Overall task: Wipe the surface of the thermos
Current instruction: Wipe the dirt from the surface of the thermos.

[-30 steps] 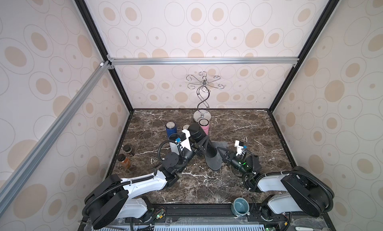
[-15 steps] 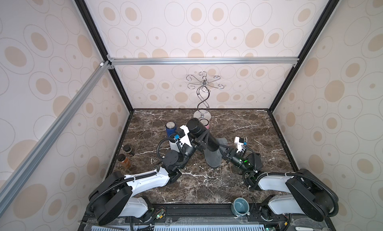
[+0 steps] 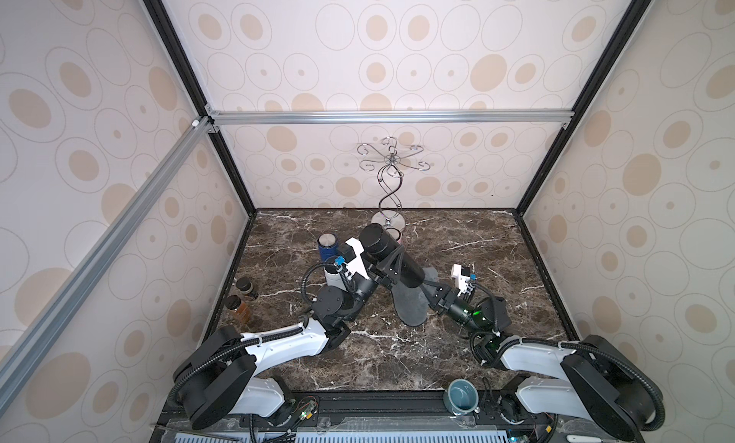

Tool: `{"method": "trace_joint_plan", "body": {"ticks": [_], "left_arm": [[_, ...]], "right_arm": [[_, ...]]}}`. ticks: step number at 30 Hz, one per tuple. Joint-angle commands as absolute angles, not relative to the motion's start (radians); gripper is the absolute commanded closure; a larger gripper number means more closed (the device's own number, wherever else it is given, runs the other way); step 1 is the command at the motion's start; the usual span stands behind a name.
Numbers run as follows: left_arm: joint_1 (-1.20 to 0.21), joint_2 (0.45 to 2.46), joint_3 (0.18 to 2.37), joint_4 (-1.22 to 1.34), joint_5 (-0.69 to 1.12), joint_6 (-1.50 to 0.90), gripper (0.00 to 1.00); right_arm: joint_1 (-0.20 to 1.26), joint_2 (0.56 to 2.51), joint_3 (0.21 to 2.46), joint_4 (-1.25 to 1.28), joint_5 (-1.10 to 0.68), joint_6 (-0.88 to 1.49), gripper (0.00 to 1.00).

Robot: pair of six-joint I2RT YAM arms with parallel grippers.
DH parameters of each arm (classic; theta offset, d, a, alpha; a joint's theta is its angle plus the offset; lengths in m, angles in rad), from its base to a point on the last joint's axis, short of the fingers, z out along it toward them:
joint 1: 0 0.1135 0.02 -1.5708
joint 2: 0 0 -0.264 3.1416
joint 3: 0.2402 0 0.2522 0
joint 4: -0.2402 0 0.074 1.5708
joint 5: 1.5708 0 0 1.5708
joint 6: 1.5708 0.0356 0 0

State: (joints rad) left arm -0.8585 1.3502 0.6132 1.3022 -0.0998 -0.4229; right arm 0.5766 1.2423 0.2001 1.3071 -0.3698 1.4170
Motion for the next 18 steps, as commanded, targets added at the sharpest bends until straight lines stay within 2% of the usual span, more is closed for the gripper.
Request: {"method": "trace_joint_plan", "body": {"ticks": [1,11,18], "left_arm": [[-0.848,1.355,0.655,1.315,-0.103,-0.409,1.0],[-0.843,1.362,0.649,1.305,-0.106,-0.412,1.0],[-0.836,1.372,0.643,1.322,-0.06,-0.442,1.0]], "right_arm": [[0.588,1.178,0.185,1.381,-0.407,1.536,1.0],[0.586,0.922,0.123,1.156,-0.373,1.491,1.0],[0.565,0.581,0.178,0.77,-0.349,1.378,1.0]]}}
